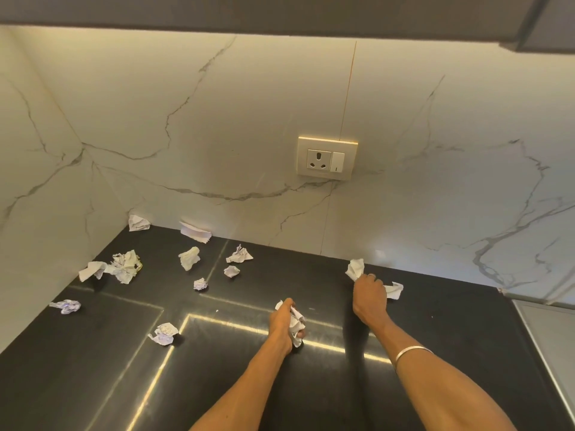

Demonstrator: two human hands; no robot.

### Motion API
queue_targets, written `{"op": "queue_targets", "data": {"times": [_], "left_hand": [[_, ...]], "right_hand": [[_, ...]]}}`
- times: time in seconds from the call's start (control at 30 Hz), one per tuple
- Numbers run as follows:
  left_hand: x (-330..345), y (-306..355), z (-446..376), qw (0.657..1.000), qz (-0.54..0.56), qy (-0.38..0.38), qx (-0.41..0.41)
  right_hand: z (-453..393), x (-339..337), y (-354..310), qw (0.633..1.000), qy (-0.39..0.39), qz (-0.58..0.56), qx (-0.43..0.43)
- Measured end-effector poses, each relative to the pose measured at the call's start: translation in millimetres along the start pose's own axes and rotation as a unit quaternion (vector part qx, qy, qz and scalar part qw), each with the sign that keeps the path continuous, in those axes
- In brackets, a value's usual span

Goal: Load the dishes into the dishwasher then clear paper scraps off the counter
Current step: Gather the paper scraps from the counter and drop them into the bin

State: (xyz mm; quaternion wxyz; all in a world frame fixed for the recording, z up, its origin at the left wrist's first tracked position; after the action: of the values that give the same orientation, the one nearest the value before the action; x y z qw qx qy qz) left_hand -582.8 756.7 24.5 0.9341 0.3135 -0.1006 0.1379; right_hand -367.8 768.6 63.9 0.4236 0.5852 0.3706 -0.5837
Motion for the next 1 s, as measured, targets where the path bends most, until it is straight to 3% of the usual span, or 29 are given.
{"op": "queue_targets", "data": {"times": [0.13,0.27,0.5,0.73,0.93,1.0], "left_hand": [[-11,-3,6,1.0,0.012,-0.008,-0.02],[-19,-7,22,0.999,0.044,-0.017,-0.022],[-20,-5,50,0.986,0.162,-0.05,0.005],[-41,-25,69,0.98,0.178,-0.091,0.003],[-38,-42,83,0.967,0.22,-0.125,0.018],[-36,-44,88,0.97,0.196,-0.138,0.033]], "right_hand": [[9,-24,-17,0.988,-0.065,-0.137,0.016],[26,-49,-52,0.938,-0.115,-0.327,-0.01],[84,-63,-120,0.904,-0.149,-0.388,-0.101],[117,-58,-116,0.872,-0.195,-0.448,-0.037],[140,-52,-97,0.793,-0.203,-0.574,0.023],[148,-53,-92,0.79,-0.182,-0.585,0.026]]}}
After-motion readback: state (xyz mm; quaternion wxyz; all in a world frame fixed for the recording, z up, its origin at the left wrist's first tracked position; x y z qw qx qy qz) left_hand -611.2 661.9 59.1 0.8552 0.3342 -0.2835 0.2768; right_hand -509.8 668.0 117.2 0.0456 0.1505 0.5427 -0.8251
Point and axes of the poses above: each hand's wrist, its own z-axis away from the middle knuckle, its own x-axis out of the palm, y = z × x, the point moved 3 cm from there along -z, towards the middle knuckle, and after that the axes turned 2 degrees about -x, right-handed, at the moved point
